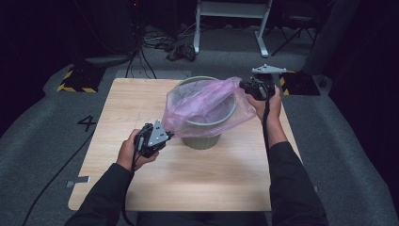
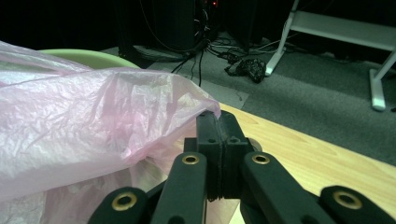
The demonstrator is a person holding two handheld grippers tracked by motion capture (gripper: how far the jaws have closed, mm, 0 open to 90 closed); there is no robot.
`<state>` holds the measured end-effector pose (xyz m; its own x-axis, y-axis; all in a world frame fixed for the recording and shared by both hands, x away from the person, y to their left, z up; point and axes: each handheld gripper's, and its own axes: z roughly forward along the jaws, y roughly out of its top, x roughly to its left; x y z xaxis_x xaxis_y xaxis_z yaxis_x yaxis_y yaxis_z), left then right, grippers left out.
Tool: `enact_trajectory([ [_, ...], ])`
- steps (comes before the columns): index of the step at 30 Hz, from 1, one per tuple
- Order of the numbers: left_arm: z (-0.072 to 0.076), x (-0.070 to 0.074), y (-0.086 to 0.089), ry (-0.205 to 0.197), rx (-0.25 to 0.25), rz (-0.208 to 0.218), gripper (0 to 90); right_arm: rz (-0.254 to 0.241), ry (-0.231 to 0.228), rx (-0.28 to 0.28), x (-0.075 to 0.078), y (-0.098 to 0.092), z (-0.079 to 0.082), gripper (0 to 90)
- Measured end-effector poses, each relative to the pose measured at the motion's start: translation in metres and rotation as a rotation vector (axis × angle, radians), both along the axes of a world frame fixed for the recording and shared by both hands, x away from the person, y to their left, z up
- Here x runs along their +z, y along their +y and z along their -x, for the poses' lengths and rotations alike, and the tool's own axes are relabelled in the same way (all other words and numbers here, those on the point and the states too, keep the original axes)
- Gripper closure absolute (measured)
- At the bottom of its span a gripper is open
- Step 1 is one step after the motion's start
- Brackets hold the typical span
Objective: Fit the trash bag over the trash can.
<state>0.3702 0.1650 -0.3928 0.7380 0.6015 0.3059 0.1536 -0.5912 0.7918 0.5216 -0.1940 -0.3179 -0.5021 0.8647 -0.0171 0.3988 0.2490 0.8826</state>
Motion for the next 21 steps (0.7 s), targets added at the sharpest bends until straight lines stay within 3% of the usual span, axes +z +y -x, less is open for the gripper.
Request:
enact_trajectory([
  [1, 0.002, 0.002, 0.001, 0.002, 0.005, 0.024, 53.2, -0.011, 0.002, 0.010, -0.002, -0.001, 0.000, 89.8],
  [2, 0.004, 0.004, 0.003, 0.001, -0.005, 0.060, 44.8, -0.016, 0.000, 0.016, -0.002, -0.002, 0.001, 89.5],
  [5, 0.013, 0.015, 0.011, -0.024, -0.032, 0.163, 28.8, -0.027, -0.006, 0.065, -0.005, -0.004, 0.004, 86.2],
  [11, 0.023, 0.043, 0.033, -0.076, -0.065, 0.310, 22.8, -0.044, -0.008, 0.084, -0.007, -0.010, 0.008, 82.9],
  [13, 0.014, 0.053, 0.038, -0.073, -0.021, 0.359, 23.3, -0.053, -0.007, 0.090, -0.008, -0.013, 0.009, 82.6],
  [16, -0.013, 0.066, 0.037, -0.057, 0.046, 0.345, 23.3, -0.055, 0.003, 0.093, -0.009, -0.014, 0.009, 81.7],
  [19, -0.041, 0.072, 0.035, -0.006, 0.068, 0.401, 27.5, -0.079, 0.007, 0.105, -0.011, -0.014, 0.009, 80.1],
  [21, -0.058, 0.073, 0.032, -0.006, 0.086, 0.395, 30.5, -0.096, 0.011, 0.120, -0.012, -0.013, 0.008, 78.6],
])
